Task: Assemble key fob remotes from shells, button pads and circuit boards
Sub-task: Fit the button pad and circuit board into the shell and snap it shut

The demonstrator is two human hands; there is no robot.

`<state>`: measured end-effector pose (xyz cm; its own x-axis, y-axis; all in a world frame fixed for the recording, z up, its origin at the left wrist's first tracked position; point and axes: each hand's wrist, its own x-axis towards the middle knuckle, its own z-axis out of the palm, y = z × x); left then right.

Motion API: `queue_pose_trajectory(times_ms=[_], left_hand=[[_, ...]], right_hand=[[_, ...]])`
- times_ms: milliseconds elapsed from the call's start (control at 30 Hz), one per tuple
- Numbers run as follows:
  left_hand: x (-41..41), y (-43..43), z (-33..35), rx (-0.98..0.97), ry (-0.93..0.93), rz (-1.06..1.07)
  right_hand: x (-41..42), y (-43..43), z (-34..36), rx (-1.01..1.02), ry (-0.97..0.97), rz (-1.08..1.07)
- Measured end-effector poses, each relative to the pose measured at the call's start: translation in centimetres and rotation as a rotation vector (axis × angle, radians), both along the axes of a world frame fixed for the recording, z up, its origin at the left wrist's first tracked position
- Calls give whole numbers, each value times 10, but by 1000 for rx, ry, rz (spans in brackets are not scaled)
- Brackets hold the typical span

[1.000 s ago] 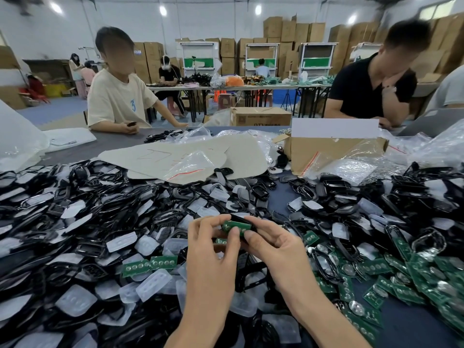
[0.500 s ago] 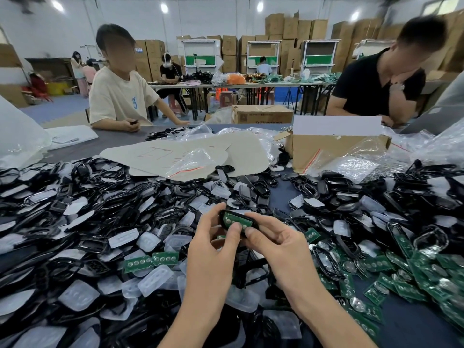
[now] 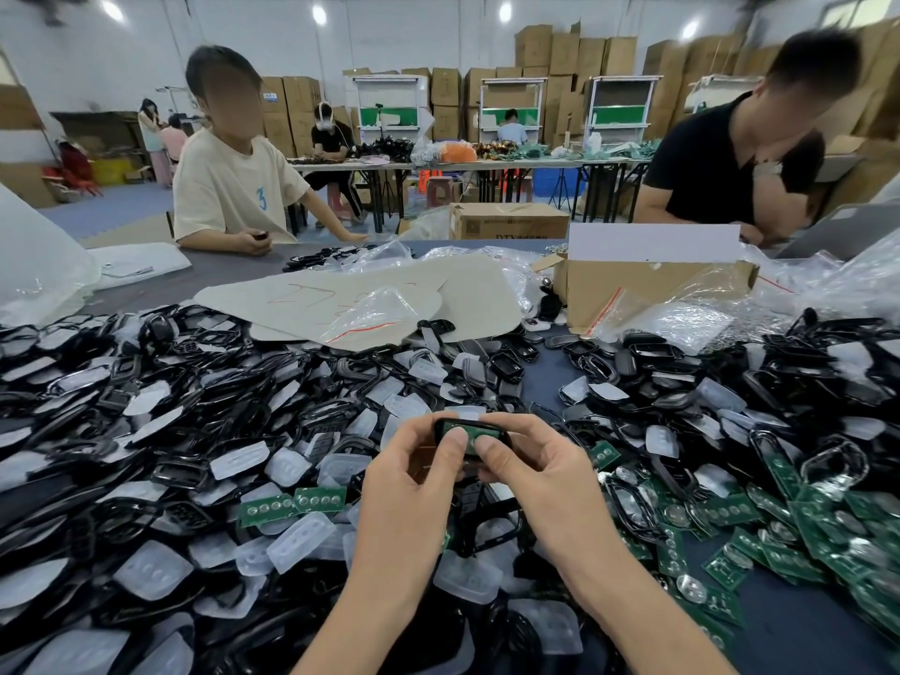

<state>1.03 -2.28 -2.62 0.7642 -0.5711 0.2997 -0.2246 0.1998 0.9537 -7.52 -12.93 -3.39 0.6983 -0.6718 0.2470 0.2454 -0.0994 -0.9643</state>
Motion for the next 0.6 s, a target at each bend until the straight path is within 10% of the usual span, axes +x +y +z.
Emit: queue_pose_trajectory(times_ms=[600], left_hand=[[5,2,0,61,-83,26]], right_hand=[[-3,1,-1,-201,147,-3]])
